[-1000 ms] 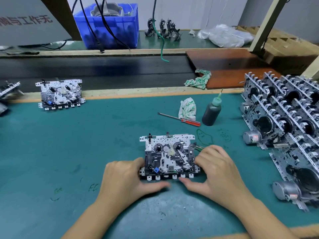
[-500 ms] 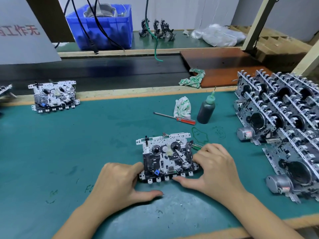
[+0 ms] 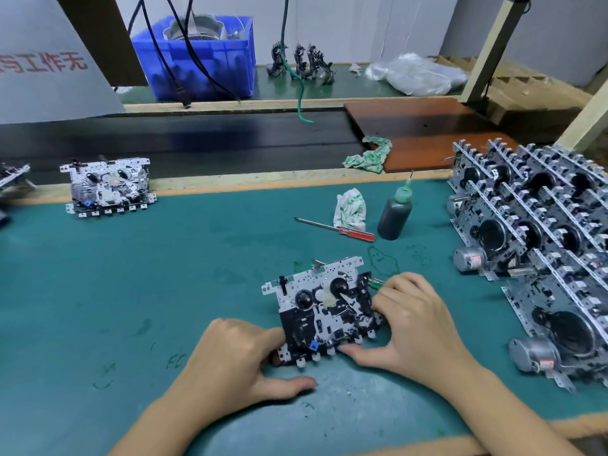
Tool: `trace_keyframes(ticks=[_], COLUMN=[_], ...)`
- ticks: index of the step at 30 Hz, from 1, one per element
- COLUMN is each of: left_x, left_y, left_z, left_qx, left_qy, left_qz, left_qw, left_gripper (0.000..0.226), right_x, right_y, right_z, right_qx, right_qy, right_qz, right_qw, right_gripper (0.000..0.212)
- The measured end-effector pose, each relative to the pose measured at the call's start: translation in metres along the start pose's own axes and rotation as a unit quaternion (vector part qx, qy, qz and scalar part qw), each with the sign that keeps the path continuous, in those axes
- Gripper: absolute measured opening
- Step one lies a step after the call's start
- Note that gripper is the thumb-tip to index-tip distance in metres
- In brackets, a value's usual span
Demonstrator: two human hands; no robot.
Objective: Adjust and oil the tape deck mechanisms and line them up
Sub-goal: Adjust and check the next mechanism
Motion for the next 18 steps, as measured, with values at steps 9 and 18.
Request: trace_keyframes(ticks=[9, 18], left_x=[0.0077, 0.0083], left_y=[0.0006, 0.0075], left_z=[-0.0044, -0.0052], left_qx=[-0.014, -0.060], left_qy=[0.061, 0.078], left_qz=[0.002, 0.057], left_qw=[0.998, 0.994], left_gripper=[0.051, 0.054], right_x=[0.0007, 0.0020], right_y=[-0.0018, -0.0055], right_z=[-0.0035, -0.0079], right_qx=[0.035, 0.066], right_qy=[0.044, 0.040], right_qz=[0.032, 0.099], right_qw=[0.998, 0.992], right_gripper=[0.053, 0.056])
Point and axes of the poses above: each hand's wrist, its own z-axis towards the middle knuckle, its own y-axis out of the back of the hand, x = y × z, the point moved 9 cm from there along z, towards the middle knuckle, and after that the axes turned 8 degrees about -y, right-handed, at the moved point
